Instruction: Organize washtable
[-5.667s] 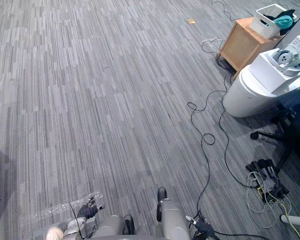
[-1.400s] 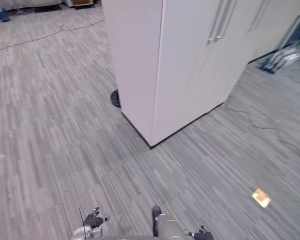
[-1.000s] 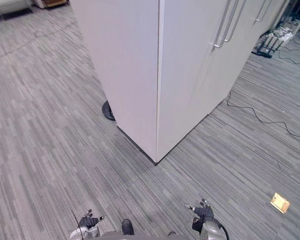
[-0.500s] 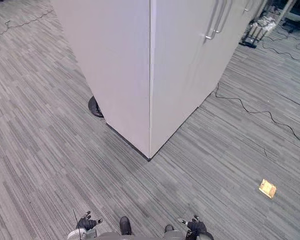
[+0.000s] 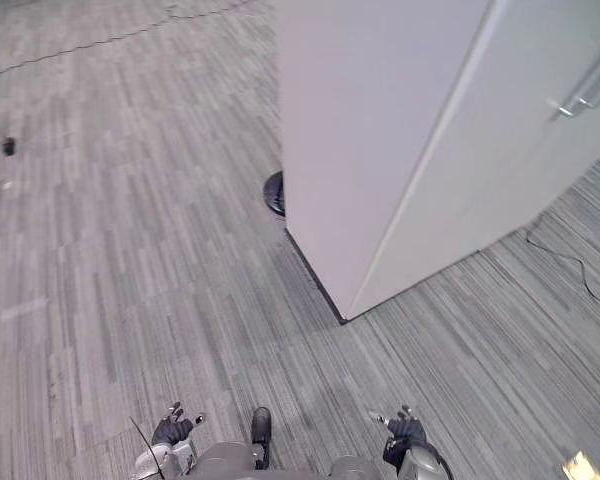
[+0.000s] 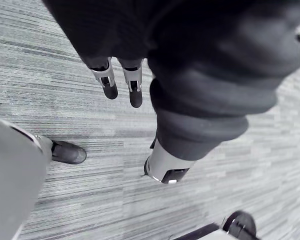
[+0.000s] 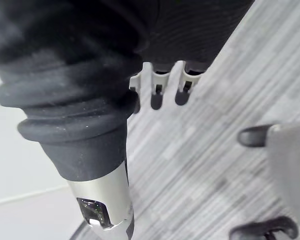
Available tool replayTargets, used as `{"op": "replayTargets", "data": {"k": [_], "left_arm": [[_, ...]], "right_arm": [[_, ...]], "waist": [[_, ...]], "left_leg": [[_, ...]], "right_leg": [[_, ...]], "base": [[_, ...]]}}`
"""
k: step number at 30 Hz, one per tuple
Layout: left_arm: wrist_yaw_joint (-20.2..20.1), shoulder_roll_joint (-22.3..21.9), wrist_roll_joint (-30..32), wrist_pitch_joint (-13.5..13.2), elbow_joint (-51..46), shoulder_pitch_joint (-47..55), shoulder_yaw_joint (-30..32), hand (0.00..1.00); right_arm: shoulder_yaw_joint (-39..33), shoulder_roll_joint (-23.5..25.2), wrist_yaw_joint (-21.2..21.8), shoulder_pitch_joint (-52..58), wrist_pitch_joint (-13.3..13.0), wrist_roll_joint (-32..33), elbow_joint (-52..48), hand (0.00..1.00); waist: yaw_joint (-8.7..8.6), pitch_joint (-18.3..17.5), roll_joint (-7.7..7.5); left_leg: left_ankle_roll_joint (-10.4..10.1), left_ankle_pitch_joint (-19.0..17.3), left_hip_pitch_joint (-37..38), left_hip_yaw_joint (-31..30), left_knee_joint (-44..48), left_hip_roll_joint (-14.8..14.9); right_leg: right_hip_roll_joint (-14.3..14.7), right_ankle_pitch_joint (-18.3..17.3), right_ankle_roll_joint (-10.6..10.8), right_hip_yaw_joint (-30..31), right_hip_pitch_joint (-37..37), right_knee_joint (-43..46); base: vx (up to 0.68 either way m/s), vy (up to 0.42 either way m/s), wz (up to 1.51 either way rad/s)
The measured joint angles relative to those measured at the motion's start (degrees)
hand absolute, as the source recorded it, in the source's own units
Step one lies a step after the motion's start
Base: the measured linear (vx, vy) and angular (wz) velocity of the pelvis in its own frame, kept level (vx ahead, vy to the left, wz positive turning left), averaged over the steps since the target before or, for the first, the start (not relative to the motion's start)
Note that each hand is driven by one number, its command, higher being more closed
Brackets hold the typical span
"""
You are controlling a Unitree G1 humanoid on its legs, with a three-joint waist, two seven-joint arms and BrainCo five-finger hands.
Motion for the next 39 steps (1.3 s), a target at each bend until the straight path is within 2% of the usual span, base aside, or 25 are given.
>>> {"op": "replayTargets", "data": {"k": [1,2,3,4,7,9,11,12,13,14,16,18,19,22,30,34,35,36,37,38,39], "left_arm": [[0.1,0.6,-0.2,0.1,0.3,-0.1,0.1,0.00],[0.2,0.1,-0.1,0.2,1.1,0.1,0.1,0.00],[0.2,0.0,-0.2,0.2,1.7,0.2,0.1,0.00],[0.4,0.2,0.0,0.3,1.8,0.3,0.1,0.00],[0.2,2.5,1.1,0.5,2.6,0.7,0.0,0.00],[0.1,3.6,2.9,0.6,3.5,0.2,0.0,0.00],[0.1,3.9,4.7,0.9,3.9,0.0,0.1,0.00],[0.0,4.0,6.3,1.2,3.9,0.0,0.2,0.00],[-0.1,4.2,7.5,1.5,3.9,0.0,0.4,0.00],[-0.2,4.3,7.9,1.7,3.9,0.0,0.8,0.00],[-0.3,4.5,8.9,2.1,5.7,-0.1,2.0,0.00],[-0.3,4.5,9.9,3.0,7.0,0.4,3.3,0.00],[-0.3,4.7,10.3,3.3,7.7,0.9,3.5,0.00],[-0.3,4.7,11.5,3.6,8.5,2.0,5.5,0.00],[-0.3,3.6,14.8,5.5,10.0,2.1,9.5,0.00],[-0.4,3.7,16.1,5.5,9.7,1.7,9.2,0.00],[-0.4,3.8,16.2,5.3,9.4,1.5,8.9,0.00],[-0.4,3.2,16.2,5.2,9.4,0.9,8.9,0.00],[-0.3,2.7,16.2,5.3,9.5,0.0,8.7,0.00],[-0.3,2.4,16.2,5.3,9.5,-0.3,8.3,0.00],[-0.2,2.0,16.2,5.4,9.5,-1.1,7.4,0.00]], "right_arm": [[0.2,0.1,-0.7,-0.5,0.0,0.2,-0.3,0.00],[0.7,-0.4,-0.9,-0.5,0.0,0.2,-0.8,0.00],[1.0,-1.0,-0.9,-0.3,0.0,0.2,-1.0,0.00],[1.4,-0.1,-0.8,0.0,0.2,-0.2,-0.9,0.00],[2.2,2.8,-0.7,0.5,0.3,-1.4,-0.7,0.00],[1.2,4.1,-0.8,0.6,0.8,-2.9,0.1,0.00],[0.5,4.4,-0.9,1.2,1.7,-3.1,0.6,0.00],[0.5,4.2,-0.9,1.3,2.2,-3.8,1.2,0.00],[0.9,4.4,-0.8,1.7,2.6,-4.9,1.5,0.00],[1.0,4.6,-0.8,2.1,2.7,-5.6,1.6,0.00],[1.1,5.3,-0.8,2.4,2.9,-6.7,1.9,0.00],[1.1,5.2,-0.9,2.7,2.8,-7.4,3.2,0.00],[1.4,5.2,-0.9,2.5,2.8,-7.9,4.0,0.00],[2.3,5.1,-0.7,2.2,2.8,-9.4,4.0,0.00],[2.4,4.9,-0.9,0.7,2.8,-11.8,4.1,0.00],[4.1,4.8,-0.9,0.5,2.6,-11.8,4.0,0.00],[5.1,4.6,-0.9,0.2,2.4,-11.8,4.0,0.00],[5.2,4.2,-0.9,-0.2,2.3,-11.8,4.0,0.00],[5.9,3.3,-0.8,-1.5,2.2,-11.8,3.7,0.00],[6.0,2.9,-0.9,-1.9,2.1,-11.8,3.6,0.00],[6.1,2.2,-0.8,-2.0,1.7,-11.8,3.4,0.00]], "waist": [[0.43,0.1,-0.41],[0.14,0.1,0.38],[-0.23,0.0,0.89],[0.32,-0.5,0.88],[0.49,-1.8,-1.07],[0.53,-2.1,-2.39],[0.36,-2.1,-2.49],[0.24,-2.0,-1.90],[-0.09,-2.0,-1.74],[-0.34,-2.0,-1.75],[-1.57,-2.0,-1.66],[-1.67,-2.0,-1.61],[-1.09,-2.2,-1.88],[-0.83,-2.6,-2.55],[-0.85,-2.3,-2.08],[-0.35,-2.2,-2.62],[0.59,-1.7,-2.52],[0.64,-0.8,-1.67],[0.37,0.9,0.42],[0.44,1.5,1.28],[0.50,2.2,2.59]], "left_leg": [[2.0,-1.1,-1.4,2.3,5.7,1.1],[2.2,-1.1,-2.4,3.7,8.4,2.3],[3.7,-1.0,-2.4,3.7,8.6,1.6],[4.5,0.0,-1.1,3.7,5.7,0.2],[5.1,3.0,0.1,3.8,-1.1,-1.6],[5.2,3.0,0.8,4.2,-3.4,-3.2],[5.2,3.0,1.1,5.2,-3.4,-4.0],[5.4,3.1,1.1,5.3,-3.4,-4.0],[5.5,3.0,1.1,4.5,-3.4,-4.0],[5.5,3.0,1.0,3.9,-3.4,-4.0],[5.5,3.0,1.1,2.4,-3.4,-3.5],[5.6,2.9,1.9,2.5,-3.4,-3.3],[5.8,2.8,2.4,2.7,-3.4,-3.4],[6.1,2.5,2.8,2.7,-3.4,-3.6],[6.7,2.1,2.7,4.2,-3.4,-3.7],[8.0,1.2,2.1,4.6,-3.4,-4.1],[9.3,0.3,1.7,4.8,-3.0,-4.2],[10.1,-0.3,1.3,4.6,-2.3,-3.8],[11.5,-1.4,0.2,3.8,-0.1,-2.2],[11.7,-1.9,0.3,3.7,0.7,-1.4],[12.0,-3.4,0.4,3.2,2.6,0.2]], "right_leg": [[-2.0,-1.9,0.9,-1.2,0.5,0.3],[-2.6,-2.4,1.7,-2.0,0.6,0.7],[-3.3,-2.4,2.0,-2.0,0.6,1.0],[-3.9,-1.8,2.3,-1.1,0.9,-0.1],[-4.1,0.5,3.3,-0.6,0.5,-4.3],[-5.1,1.4,3.5,-0.6,0.2,-5.4],[-5.4,0.6,1.3,0.2,0.1,-5.4],[-4.4,-0.6,-2.0,2.1,0.0,-5.6],[-2.9,-1.5,-3.5,4.3,0.5,-6.6],[-2.2,-1.6,-3.6,4.5,0.7,-7.0],[2.2,-1.3,-3.1,4.8,1.3,-7.9],[5.1,-0.8,-2.6,8.4,1.8,-8.9],[6.0,-0.5,-2.9,10.7,1.8,-8.7],[5.9,-0.4,-3.0,10.9,2.1,-8.8],[5.6,0.6,-1.0,12.3,2.0,-9.9],[5.0,1.8,1.1,12.3,1.7,-10.8],[4.4,2.0,2.5,12.0,1.4,-10.1],[4.8,2.3,3.5,11.4,0.0,-7.6],[5.8,3.4,5.8,9.5,-2.8,-1.4],[6.1,4.2,6.8,8.6,-4.7,2.5],[6.7,3.9,4.0,7.6,-8.4,8.8]], "base": [[0.00,0.053,0.50],[-0.04,0.097,0.37],[-0.08,0.170,0.21],[-0.10,0.258,0.09],[-0.03,0.179,-0.07],[0.01,0.152,-0.12],[0.02,0.103,-0.18],[0.03,0.090,-0.08],[0.04,0.088,0.04],[0.05,0.050,0.25],[0.05,-0.005,0.42],[0.04,-0.035,0.20],[0.04,-0.037,0.00],[0.05,-0.043,-0.02],[0.04,-0.061,-0.09],[0.09,-0.041,-0.07],[0.14,-0.017,-0.11],[0.13,-0.021,0.00],[0.09,-0.021,0.06],[0.10,0.007,0.09],[0.18,0.042,0.04]]}}
